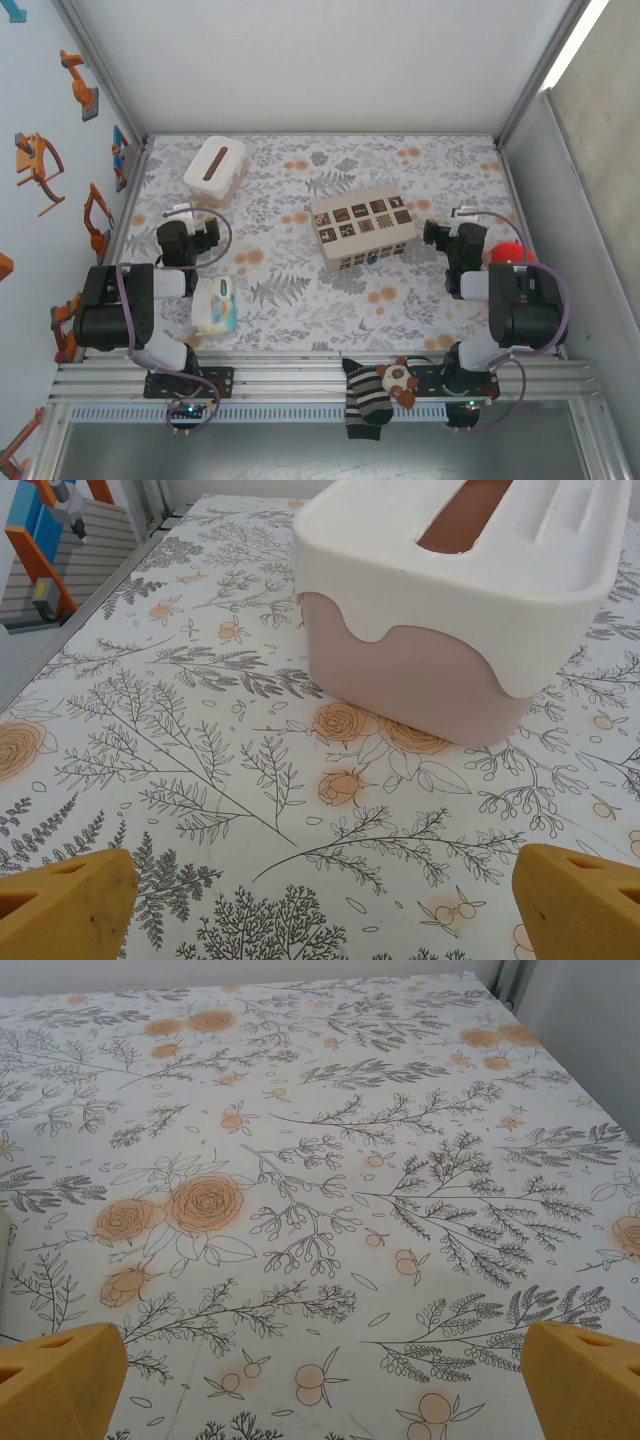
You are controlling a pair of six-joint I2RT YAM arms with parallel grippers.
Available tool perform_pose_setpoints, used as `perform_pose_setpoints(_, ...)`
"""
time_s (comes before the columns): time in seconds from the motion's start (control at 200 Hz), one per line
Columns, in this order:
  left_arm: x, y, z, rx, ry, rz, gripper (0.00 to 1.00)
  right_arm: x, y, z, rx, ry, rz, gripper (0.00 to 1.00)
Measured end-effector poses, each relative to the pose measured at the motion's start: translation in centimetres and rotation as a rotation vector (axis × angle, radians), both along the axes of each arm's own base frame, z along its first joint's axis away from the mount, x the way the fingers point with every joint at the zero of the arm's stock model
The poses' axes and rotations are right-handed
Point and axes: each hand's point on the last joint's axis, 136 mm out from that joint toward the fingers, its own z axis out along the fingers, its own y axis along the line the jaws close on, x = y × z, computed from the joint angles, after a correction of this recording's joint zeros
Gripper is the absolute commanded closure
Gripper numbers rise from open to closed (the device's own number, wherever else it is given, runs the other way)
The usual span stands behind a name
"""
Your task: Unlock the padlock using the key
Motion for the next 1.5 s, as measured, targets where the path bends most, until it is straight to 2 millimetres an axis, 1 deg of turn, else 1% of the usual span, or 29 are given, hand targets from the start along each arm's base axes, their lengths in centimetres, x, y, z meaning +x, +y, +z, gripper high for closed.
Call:
perform_pose_setpoints(0.556,0.0,0.0,0.0,0.0,0.0,0.0,0.04,0.0,0.0,0.0,0.0,0.0,0.0,0.0)
perform_pose_setpoints(0.666,0.0,0.0,0.0,0.0,0.0,0.0,0.04,0.0,0.0,0.0,0.0,0.0,0.0,0.02)
perform_pose_setpoints(0.746,0.0,0.0,0.0,0.0,0.0,0.0,0.04,0.0,0.0,0.0,0.0,0.0,-0.001,0.02)
perform_pose_setpoints(0.872,-0.3,0.0,0.3,0.004,0.006,0.005,0.04,-0.4,0.0,0.2,0.0,0.016,-0.003,0.03)
perform_pose_setpoints(0.902,-0.5,0.0,0.7,0.007,0.006,0.007,0.04,-0.6,0.0,0.6,0.0,0.015,-0.003,0.03)
perform_pose_setpoints(0.977,-0.8,-0.3,2.4,0.017,-0.012,0.008,0.04,-0.9,0.0,2.4,0.0,-0.008,0.0,0.02)
perform_pose_setpoints(1.002,-0.9,-0.6,3.2,0.024,-0.028,0.001,0.04,-1.0,0.0,3.2,0.0,-0.018,0.0,0.01)
perform_pose_setpoints(1.087,-1.0,-1.8,6.3,0.05,-0.091,-0.02,0.04,-1.0,0.1,6.0,0.0,-0.06,0.003,0.01)
perform_pose_setpoints(1.147,-1.0,-2.7,8.3,0.057,-0.117,-0.042,0.04,-1.2,0.1,7.7,0.007,-0.079,0.0,0.01)
perform_pose_setpoints(1.247,-1.1,-3.6,11.7,0.039,-0.138,-0.067,0.04,-1.5,0.4,9.5,0.047,-0.076,0.001,0.01)
perform_pose_setpoints(1.368,-1.7,-4.2,15.9,-0.06,-0.154,-0.073,0.04,-2.0,1.5,11.0,0.133,-0.03,0.032,0.01)
perform_pose_setpoints(1.428,-2.3,-4.6,17.2,-0.122,-0.155,-0.084,0.04,-2.2,2.2,11.9,0.183,-0.007,0.057,0.01)
perform_pose_setpoints(1.463,-2.7,-5.0,17.5,-0.155,-0.149,-0.095,0.04,-2.4,2.6,12.2,0.212,0.006,0.071,0.01)
perform_pose_setpoints(1.503,-3.2,-5.3,17.4,-0.19,-0.13,-0.108,0.04,-2.7,3.1,12.5,0.242,0.024,0.082,0.01)
